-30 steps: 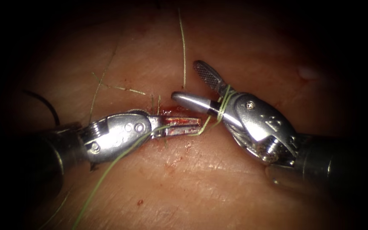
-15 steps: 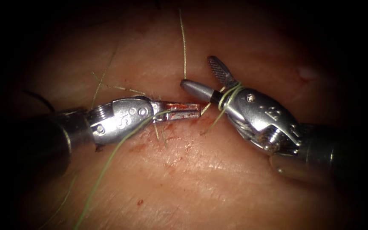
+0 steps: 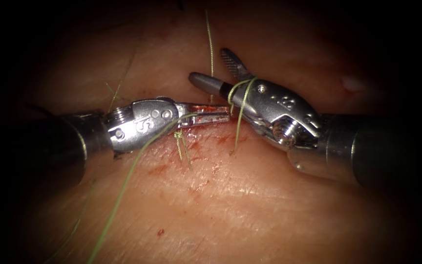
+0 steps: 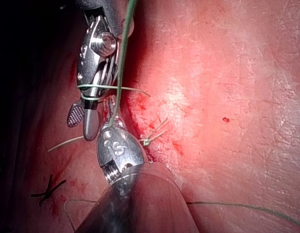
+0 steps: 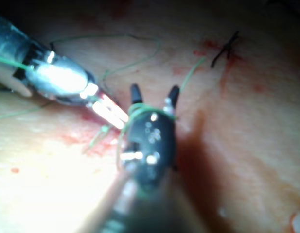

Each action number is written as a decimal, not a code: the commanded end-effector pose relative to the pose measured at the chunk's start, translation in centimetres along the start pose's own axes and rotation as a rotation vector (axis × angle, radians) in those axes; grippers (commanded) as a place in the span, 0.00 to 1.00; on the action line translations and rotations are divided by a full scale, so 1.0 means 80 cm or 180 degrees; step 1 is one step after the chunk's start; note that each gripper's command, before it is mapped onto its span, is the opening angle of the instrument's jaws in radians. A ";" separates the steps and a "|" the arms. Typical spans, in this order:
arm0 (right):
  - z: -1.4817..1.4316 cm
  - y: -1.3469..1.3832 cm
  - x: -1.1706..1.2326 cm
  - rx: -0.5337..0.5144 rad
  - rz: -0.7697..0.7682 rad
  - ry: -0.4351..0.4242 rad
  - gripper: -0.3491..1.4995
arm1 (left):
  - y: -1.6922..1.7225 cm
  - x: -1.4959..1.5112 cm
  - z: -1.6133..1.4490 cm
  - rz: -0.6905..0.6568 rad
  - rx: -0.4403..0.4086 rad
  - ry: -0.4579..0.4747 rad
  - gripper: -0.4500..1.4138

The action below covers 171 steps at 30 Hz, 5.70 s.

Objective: Wound Closure

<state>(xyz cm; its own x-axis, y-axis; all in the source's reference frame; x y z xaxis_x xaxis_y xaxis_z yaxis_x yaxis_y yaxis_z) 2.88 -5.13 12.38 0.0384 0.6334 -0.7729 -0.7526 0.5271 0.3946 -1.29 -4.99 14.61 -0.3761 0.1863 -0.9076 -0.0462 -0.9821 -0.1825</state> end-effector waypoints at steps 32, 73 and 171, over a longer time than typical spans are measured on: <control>0.0071 0.0008 -0.0004 -0.0138 -0.0028 -0.0101 0.73 | -0.0060 -0.0028 -0.0001 -0.0049 0.0062 -0.0044 0.00; -0.0047 -0.0019 0.0006 0.0108 -0.0331 -0.0308 0.00 | -0.0079 -0.0045 -0.0045 -0.0104 0.0185 -0.0171 0.00; -0.0290 -0.0186 -0.0143 0.0893 -0.0704 -0.0634 0.00 | -0.0441 0.0027 -0.0056 0.0344 0.1022 -0.1039 0.00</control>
<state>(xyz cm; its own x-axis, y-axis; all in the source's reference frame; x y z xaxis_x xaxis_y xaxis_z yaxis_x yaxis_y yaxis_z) 2.36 -7.93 11.46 0.3304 0.5687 -0.7532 -0.5030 0.7814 0.3694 -0.77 -1.60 14.88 -0.6640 0.1195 -0.7381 -0.2571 -0.9634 0.0753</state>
